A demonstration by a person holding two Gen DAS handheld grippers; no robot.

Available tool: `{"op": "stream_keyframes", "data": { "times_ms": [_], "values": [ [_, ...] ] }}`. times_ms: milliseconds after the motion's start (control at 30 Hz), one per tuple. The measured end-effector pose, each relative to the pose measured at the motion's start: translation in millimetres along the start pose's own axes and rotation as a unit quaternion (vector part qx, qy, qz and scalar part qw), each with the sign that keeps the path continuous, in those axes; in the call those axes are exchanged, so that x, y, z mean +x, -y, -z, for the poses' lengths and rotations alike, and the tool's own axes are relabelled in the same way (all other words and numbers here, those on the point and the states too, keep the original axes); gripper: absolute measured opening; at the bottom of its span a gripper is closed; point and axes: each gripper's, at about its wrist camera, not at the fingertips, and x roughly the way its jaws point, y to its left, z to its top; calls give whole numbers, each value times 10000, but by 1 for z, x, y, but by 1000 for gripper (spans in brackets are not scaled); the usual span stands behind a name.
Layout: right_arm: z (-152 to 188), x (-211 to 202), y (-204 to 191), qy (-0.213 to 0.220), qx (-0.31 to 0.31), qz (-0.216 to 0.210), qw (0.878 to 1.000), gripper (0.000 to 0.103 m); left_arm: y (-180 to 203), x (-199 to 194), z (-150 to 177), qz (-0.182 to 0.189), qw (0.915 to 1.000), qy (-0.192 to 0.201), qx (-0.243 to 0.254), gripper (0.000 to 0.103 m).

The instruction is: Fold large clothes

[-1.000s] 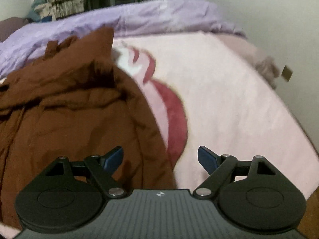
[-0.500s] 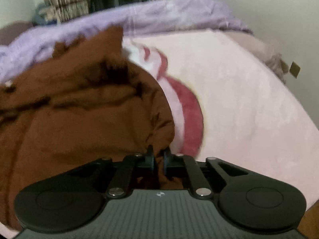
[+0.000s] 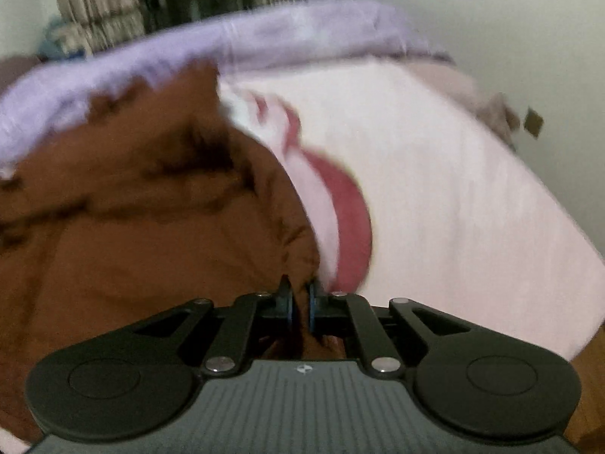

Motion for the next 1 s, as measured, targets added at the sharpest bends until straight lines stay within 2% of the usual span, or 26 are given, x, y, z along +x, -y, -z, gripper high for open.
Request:
{"op": "stream_keyframes", "data": {
  "times_ms": [100,167,233,267,300,333,400,467,533,633,733,767,967,1000],
  "values": [
    [3,9,0,-49,82,225,9997,39,9,-5,3,219,9997,19,-97,3],
    [-2,-8,-4,308,96,444,9985,40,20,-17,-4,303,9991,273,-78,8],
    [-3,-34,-15,1033,181,1038,9891,41,34,-26,-15,571,9970,493,-144,43],
    [-3,-47,-22,1441,296,1269,9810,41,43,-30,-18,774,9952,572,-177,68],
    [-2,-58,-30,1712,362,1271,9763,41,55,-33,-20,1041,9921,678,-186,75],
    [-2,-66,-40,1801,359,974,9782,41,69,-36,-21,1225,9896,734,-149,75],
    [0,-68,-65,1567,198,144,9874,40,95,-35,-20,1377,9881,688,30,77],
    [6,-62,-100,1197,-127,-627,9907,40,123,-29,-19,1255,9903,549,227,77],
    [16,-54,-137,980,-571,-1022,9883,40,144,-22,-15,1196,9915,415,315,77],
    [28,-45,-178,727,-1052,-1275,9836,40,159,-9,-5,1283,9905,184,460,78],
    [42,-35,-199,398,-1280,-1379,9813,40,162,7,-1,996,9931,23,619,85],
    [46,-35,-200,313,-1289,-1362,9818,40,158,11,1,979,9936,19,565,90],
    [42,-20,-176,32,-885,-1229,9885,39,141,20,0,920,9952,-21,319,93],
    [43,-21,-171,17,-827,-1249,9887,30,139,20,0,903,9954,-13,327,93]
  ]
}}
